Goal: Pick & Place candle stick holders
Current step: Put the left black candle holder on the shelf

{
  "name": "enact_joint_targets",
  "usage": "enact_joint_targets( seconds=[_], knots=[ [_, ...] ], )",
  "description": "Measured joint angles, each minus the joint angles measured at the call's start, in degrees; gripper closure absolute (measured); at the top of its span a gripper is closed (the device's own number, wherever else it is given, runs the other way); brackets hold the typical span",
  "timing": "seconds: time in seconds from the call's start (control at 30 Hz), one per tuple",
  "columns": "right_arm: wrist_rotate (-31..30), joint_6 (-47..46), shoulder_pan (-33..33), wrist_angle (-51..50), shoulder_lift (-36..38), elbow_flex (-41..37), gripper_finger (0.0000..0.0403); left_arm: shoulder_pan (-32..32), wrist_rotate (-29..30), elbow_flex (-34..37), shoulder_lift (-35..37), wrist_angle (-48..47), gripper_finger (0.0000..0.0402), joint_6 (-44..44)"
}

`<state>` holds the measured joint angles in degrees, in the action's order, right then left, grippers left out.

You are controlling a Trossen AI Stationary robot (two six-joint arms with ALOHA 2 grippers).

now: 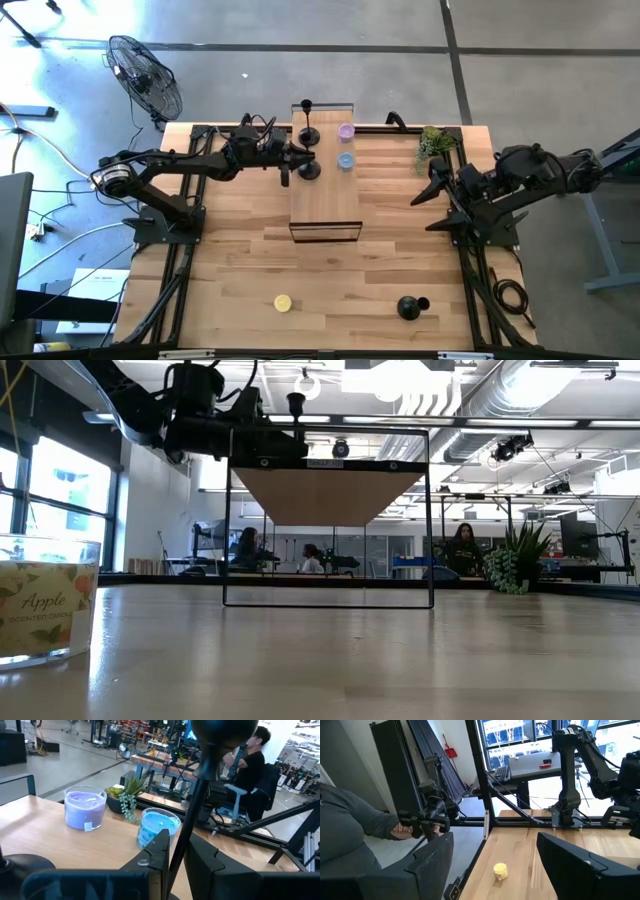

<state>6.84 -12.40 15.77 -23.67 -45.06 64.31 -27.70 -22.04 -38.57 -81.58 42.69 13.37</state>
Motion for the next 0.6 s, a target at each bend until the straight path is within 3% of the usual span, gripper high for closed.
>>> enact_joint_targets(
  seconds=[0.37,0.6],
  knots=[
    [0.0,0.9,0.0,-0.7,0.0,0.0,0.0121,0.0,-0.9,0.0,0.0,0.1,0.0343,1.1],
    [0.1,1.5,0.0,-0.7,0.0,0.0,0.0121,0.0,-0.2,0.0,0.0,-0.2,0.0255,3.2]
  ],
)
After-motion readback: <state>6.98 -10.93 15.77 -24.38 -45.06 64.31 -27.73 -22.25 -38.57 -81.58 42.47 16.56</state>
